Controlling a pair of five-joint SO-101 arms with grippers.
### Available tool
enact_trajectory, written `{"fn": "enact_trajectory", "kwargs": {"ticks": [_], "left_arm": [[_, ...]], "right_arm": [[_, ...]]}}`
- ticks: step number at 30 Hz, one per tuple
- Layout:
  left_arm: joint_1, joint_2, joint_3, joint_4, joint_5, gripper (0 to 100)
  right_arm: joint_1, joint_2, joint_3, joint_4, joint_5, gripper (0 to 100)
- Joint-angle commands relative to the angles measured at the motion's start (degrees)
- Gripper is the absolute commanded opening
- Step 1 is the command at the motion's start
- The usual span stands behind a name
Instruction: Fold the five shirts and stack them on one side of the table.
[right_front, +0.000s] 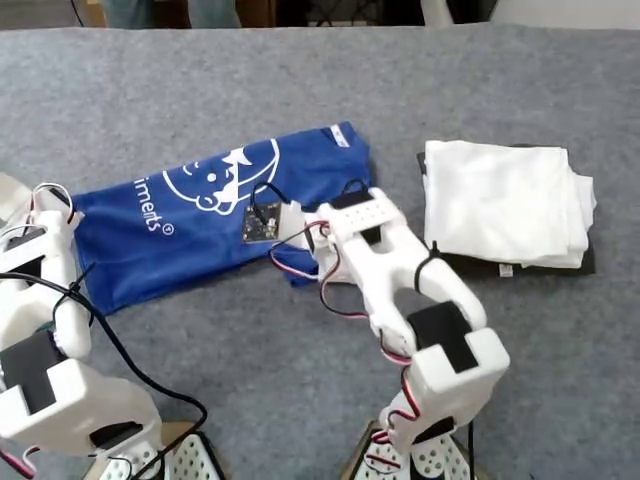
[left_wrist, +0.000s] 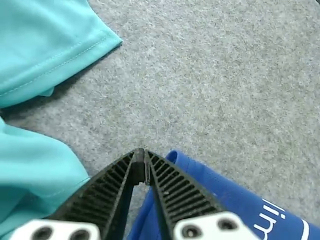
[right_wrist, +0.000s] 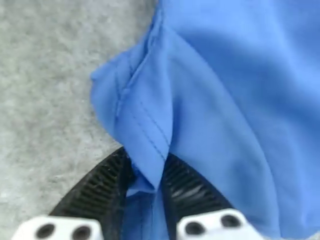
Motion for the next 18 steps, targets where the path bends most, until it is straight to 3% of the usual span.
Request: {"fn": "enact_trajectory", "kwargs": {"ticks": [1, 8, 18], "left_arm": [[-0.22, -2.73, -1.1, -0.7, -0.7, 3], [-0.22, -2.73, -1.1, -0.7, -0.7, 3], [-0.22, -2.73, -1.1, -0.7, -0.7, 3]], "right_arm": [[0.0, 2.07, -9.89, 9.32, 0.35, 1.3], [-0.44, 2.95, -35.47, 27.16, 0.7, 1.3], [-2.02, 23.08, -63.08, 23.65, 3.16, 1.5]]}}
